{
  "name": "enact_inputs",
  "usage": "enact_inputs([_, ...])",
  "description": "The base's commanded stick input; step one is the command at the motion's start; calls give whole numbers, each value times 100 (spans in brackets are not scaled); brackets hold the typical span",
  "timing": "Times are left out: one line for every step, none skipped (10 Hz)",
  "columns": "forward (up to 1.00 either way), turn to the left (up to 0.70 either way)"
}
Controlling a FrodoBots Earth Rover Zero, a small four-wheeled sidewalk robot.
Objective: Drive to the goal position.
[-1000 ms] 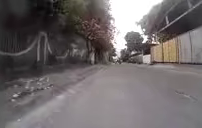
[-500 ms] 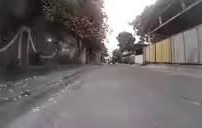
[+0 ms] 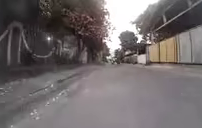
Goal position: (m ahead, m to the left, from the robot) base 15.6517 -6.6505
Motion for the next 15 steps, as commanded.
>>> enact_inputs([100,0])
enact_inputs([100,-38])
enact_inputs([100,-40])
enact_inputs([100,-40])
enact_inputs([100,-40])
enact_inputs([100,-40])
enact_inputs([100,-40])
enact_inputs([100,-40])
enact_inputs([100,-10])
enact_inputs([100,0])
enact_inputs([100,0])
enact_inputs([100,0])
enact_inputs([100,0])
enact_inputs([100,0])
enact_inputs([100,0])
